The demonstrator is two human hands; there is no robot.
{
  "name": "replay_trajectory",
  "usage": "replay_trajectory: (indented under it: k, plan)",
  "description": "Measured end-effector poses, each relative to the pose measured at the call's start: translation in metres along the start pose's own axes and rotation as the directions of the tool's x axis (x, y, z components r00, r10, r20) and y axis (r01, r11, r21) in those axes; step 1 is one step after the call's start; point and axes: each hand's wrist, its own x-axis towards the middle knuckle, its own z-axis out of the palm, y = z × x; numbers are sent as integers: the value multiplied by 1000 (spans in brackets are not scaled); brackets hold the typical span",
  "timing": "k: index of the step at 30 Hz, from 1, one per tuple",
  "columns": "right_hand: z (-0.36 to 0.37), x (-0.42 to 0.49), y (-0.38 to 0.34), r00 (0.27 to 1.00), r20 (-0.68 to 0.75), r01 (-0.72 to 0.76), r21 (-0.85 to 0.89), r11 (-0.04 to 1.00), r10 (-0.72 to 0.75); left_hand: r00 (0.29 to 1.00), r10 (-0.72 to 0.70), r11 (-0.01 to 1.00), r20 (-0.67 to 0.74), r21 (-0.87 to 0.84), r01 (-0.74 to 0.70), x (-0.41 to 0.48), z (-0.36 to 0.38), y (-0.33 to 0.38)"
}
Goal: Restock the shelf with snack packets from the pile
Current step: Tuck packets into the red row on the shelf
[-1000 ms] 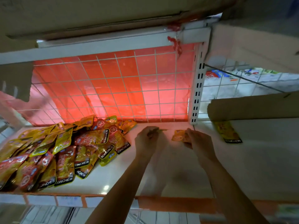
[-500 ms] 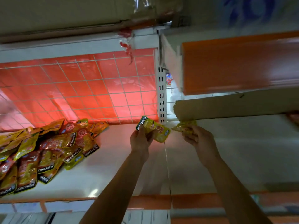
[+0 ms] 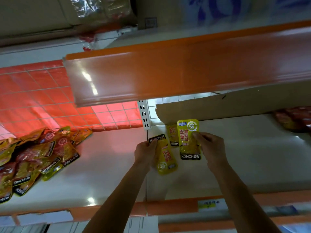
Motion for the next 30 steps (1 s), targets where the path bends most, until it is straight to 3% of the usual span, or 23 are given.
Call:
replay_trajectory:
  k: [4,10,21,25,30]
  plan:
    - [-6,7,3,999,11,-41,-49,998,42,998,48,986,-32,163,-42,-2,2,0]
    - [0,23,15,995,-18,-102,-188,977,100,997,65,972,-49,228,-52,3,-2,-4]
    - [47,49,16,996,81,6,-518,855,42,992,87,986,-88,151,-73,11,-16,-2]
    - [55,54,19,994,102,37,-639,768,36,996,63,998,-68,17,-62,12,-23,1]
    - [57,52,24,997,77,63,-690,721,-13,1000,17,958,-25,-284,-23,6,-26,11]
